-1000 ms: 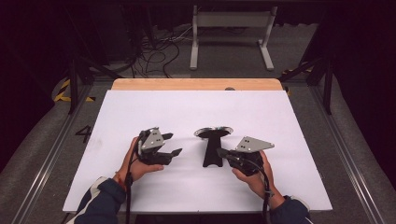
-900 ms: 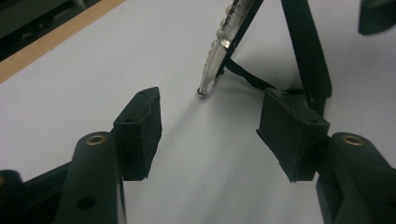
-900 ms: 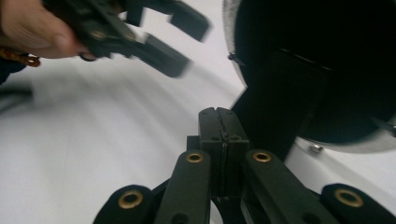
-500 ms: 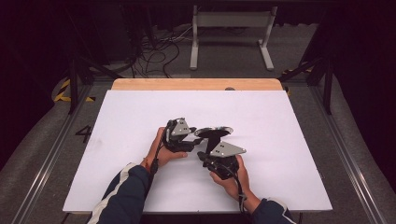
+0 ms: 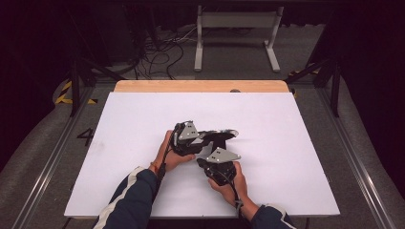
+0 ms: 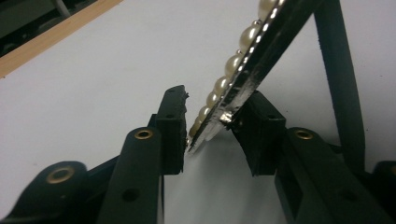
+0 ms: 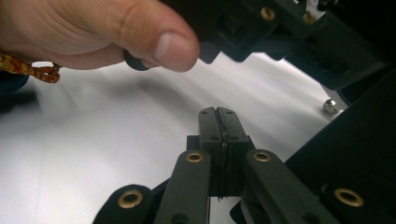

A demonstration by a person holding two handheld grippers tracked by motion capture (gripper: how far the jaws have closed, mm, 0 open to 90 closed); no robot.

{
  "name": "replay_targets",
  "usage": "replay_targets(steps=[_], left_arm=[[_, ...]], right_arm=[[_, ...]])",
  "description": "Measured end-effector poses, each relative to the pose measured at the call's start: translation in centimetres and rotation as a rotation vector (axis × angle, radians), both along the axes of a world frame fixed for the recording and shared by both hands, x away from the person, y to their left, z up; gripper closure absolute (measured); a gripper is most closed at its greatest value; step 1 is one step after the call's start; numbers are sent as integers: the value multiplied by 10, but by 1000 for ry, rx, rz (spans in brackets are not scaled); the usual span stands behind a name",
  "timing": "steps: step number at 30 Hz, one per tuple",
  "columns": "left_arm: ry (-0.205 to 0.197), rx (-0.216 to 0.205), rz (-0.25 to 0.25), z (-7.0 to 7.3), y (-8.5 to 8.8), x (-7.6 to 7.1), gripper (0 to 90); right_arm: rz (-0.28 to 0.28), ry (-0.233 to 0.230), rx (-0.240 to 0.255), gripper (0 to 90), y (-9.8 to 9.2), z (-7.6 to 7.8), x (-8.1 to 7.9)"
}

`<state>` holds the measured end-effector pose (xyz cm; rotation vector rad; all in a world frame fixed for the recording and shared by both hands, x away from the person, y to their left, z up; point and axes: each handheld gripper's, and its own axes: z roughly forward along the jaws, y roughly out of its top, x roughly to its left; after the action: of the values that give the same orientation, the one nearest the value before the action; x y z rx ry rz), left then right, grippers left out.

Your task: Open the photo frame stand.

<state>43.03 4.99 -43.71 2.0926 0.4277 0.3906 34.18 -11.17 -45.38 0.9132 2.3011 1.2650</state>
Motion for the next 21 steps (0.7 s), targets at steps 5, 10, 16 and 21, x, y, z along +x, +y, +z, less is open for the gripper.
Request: replay_targets(steps=[5, 10, 16, 21], left_arm=[[-23, 37, 8, 3, 1, -5, 685], [-50, 72, 25, 5, 3, -14, 711], [-56, 73, 51, 5, 9, -24, 738], [-88, 97, 57, 4, 13, -33, 747]], right_arm=[[-12, -3, -8, 900, -2, 1, 0], [-34, 3, -14, 900, -5, 2, 0], [-47, 19, -26, 900, -7, 2, -1], [-32, 37, -18, 900, -9, 2, -3]])
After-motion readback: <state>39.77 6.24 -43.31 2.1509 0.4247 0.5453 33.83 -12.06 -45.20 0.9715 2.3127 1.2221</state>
